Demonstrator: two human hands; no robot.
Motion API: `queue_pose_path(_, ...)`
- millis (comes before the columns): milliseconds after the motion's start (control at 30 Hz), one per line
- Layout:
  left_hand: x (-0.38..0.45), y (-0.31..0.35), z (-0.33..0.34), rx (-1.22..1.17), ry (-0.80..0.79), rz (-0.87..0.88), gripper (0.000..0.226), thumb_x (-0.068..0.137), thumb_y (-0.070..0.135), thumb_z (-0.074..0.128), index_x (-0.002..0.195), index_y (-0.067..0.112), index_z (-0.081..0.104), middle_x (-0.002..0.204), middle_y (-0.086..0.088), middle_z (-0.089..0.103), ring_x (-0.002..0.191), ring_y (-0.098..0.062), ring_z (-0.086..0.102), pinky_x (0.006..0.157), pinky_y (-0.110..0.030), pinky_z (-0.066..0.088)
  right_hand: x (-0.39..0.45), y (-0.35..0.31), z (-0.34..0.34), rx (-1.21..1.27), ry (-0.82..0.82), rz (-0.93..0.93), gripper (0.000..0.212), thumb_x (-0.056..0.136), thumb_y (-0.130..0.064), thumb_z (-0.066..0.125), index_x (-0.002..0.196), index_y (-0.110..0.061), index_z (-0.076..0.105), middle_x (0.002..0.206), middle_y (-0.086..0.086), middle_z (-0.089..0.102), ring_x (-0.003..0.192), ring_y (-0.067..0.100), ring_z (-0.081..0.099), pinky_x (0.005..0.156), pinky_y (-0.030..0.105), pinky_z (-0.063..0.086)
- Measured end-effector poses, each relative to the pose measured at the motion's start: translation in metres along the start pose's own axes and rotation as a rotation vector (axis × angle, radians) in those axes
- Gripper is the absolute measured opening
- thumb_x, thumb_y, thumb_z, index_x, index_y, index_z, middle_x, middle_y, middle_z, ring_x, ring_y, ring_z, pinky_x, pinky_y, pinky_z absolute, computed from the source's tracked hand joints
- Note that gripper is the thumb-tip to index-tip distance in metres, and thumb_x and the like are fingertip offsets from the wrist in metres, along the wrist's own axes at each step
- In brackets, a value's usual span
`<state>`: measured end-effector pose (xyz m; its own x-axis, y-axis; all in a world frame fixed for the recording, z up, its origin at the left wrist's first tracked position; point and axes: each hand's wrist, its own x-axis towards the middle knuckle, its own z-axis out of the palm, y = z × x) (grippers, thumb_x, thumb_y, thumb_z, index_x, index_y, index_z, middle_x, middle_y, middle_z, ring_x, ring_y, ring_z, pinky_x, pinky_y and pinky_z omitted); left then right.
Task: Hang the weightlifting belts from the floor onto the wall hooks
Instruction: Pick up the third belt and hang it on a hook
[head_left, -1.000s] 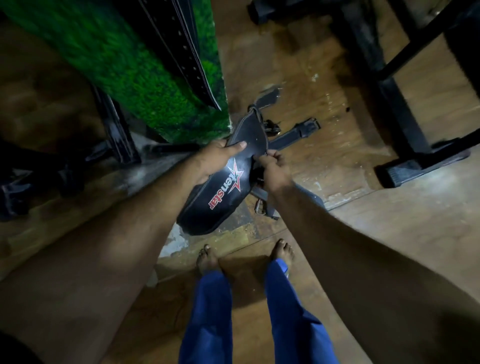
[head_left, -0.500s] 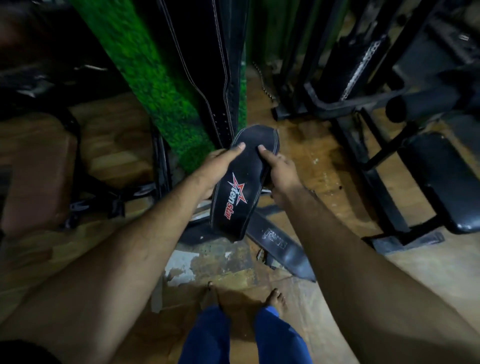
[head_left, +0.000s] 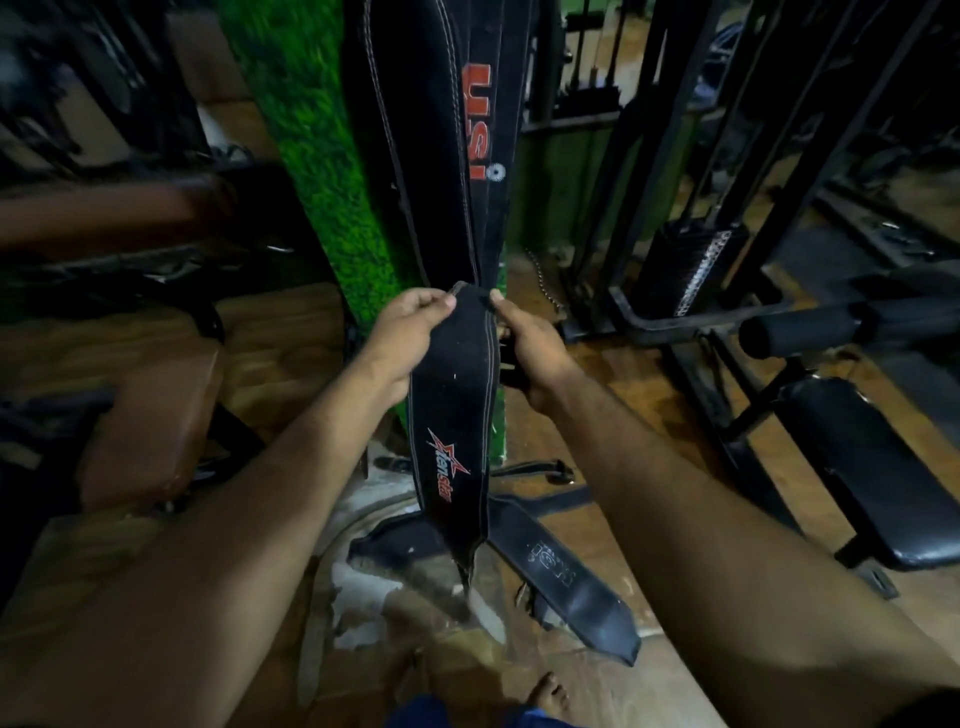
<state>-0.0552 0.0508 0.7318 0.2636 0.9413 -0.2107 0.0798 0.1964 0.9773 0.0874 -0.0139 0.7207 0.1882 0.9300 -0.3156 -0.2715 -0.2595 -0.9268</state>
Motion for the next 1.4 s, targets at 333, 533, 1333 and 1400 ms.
queue_pose_path(333,-0.028,0.054,-0.065,-0.236,0.049,0.053,0.047,0.101,0.042,0.056,0.126,0.004,0.067,0.115,-0.019,0.075,0.102,-0.030,0.075,0.090,-0.040,0.061,0.010,-0.069,0.079,-0.198,-0.334,-0.252,0.032,0.093,-0.005,0.067,0.065,-0.012,0.053,0.057,0.004,0.053,0.044,0.014,0.047,0.043,0.021,0.036)
queue_pose_path(533,-0.015,0.124,-0.094,-0.124,0.054,0.148,0.014,0.101,0.013,0.059,0.104,0.000,0.063,0.082,-0.017,0.070,0.059,-0.022,0.072,0.049,-0.034,0.059,0.008,-0.106,0.100,-0.271,-0.289,-0.217,0.039,0.095,-0.041,0.067,0.082,-0.004,0.065,0.058,-0.004,0.058,0.054,0.015,0.059,0.053,0.020,0.043)
queue_pose_path(1333,0.032,0.187,-0.171,0.267,-0.266,0.446,0.021,0.106,0.011,0.048,0.116,0.000,0.063,0.092,0.001,0.070,0.072,0.007,0.069,0.060,-0.008,0.047,0.069,-0.211,0.207,0.013,-0.040,-0.385,0.012,0.091,-0.021,0.074,0.097,-0.011,0.074,0.088,0.010,0.077,0.074,0.023,0.074,0.072,0.035,0.061)
queue_pose_path(1400,0.035,0.194,-0.165,0.305,-0.193,0.467,0.031,0.107,0.026,0.050,0.101,-0.001,0.063,0.087,-0.004,0.066,0.072,-0.007,0.064,0.066,-0.019,0.047,0.066,-0.218,0.208,-0.009,-0.054,-0.465,0.007,0.092,-0.020,0.073,0.088,-0.014,0.072,0.082,0.007,0.076,0.070,0.019,0.073,0.068,0.032,0.059)
